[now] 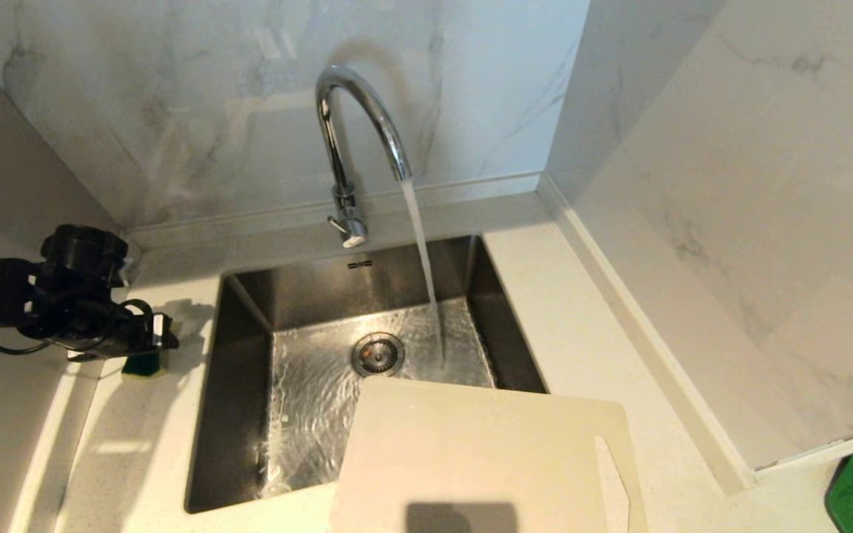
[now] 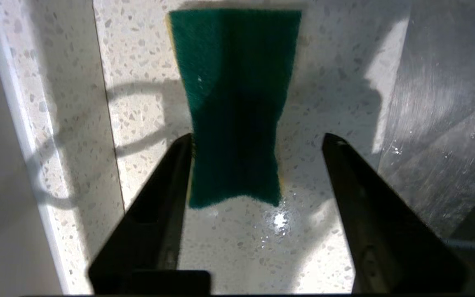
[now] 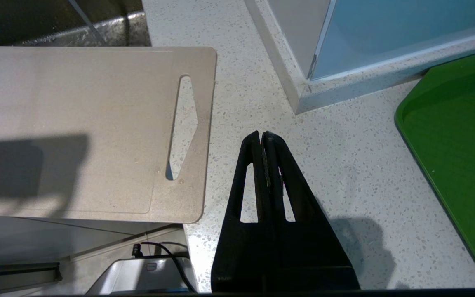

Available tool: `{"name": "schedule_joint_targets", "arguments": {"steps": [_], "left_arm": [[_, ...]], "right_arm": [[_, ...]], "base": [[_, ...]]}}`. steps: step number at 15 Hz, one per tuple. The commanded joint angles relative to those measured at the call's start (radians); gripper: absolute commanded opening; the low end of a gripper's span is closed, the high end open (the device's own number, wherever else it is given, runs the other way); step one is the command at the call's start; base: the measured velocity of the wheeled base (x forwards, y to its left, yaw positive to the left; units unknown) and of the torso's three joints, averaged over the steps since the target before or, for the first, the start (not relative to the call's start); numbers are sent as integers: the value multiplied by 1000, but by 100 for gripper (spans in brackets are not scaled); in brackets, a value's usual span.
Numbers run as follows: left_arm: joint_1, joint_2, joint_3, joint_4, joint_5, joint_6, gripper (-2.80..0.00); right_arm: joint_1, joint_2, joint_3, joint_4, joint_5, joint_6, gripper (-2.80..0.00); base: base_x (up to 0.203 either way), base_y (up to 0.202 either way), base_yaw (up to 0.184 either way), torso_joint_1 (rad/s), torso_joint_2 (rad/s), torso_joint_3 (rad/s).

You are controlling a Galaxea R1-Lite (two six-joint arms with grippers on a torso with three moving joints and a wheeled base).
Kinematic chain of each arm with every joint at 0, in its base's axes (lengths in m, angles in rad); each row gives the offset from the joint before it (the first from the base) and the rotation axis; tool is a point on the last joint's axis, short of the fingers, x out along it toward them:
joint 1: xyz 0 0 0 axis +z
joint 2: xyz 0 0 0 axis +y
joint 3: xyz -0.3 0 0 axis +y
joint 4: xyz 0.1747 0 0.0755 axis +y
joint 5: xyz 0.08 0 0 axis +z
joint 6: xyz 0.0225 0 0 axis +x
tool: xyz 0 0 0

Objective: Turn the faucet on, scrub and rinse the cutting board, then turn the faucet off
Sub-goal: Put down the cleaning cloth, then turn off the tap

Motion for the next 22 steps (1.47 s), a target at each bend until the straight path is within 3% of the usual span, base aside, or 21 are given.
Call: {"name": "schedule_joint_targets", "arguments": {"steps": [1, 5, 9, 12, 13, 16, 19, 22], "left_arm": [[0, -26, 6, 5, 1, 2, 0], [-30, -160, 79, 12, 1, 62, 0], [-116, -341, 204, 7, 1, 68, 0], [-242, -440, 241, 14, 2, 69, 0], [-288, -452, 237, 12, 4, 68, -280], [-391, -419, 165, 2, 11, 57, -280], [-448, -324, 76, -33, 12, 9, -280], [-479, -209, -36, -136, 6, -17, -280]], "right_arm": [[0, 0, 0, 1, 0, 1, -280], [0, 0, 0, 1, 0, 1, -280], [0, 0, 0, 1, 0, 1, -280], [0, 0, 0, 1, 0, 1, -280], [0, 0, 0, 1, 0, 1, -280], [0, 0, 0, 1, 0, 1, -280], [0, 0, 0, 1, 0, 1, -280], [0, 0, 0, 1, 0, 1, -280]], "base": [[0, 0, 0, 0, 0, 0], [0, 0, 0, 0, 0, 0], [0, 0, 0, 0, 0, 0], [0, 0, 0, 0, 0, 0], [0, 0, 0, 0, 0, 0], [0, 0, 0, 0, 0, 0], [0, 0, 0, 0, 0, 0], [0, 0, 0, 0, 0, 0]]}}
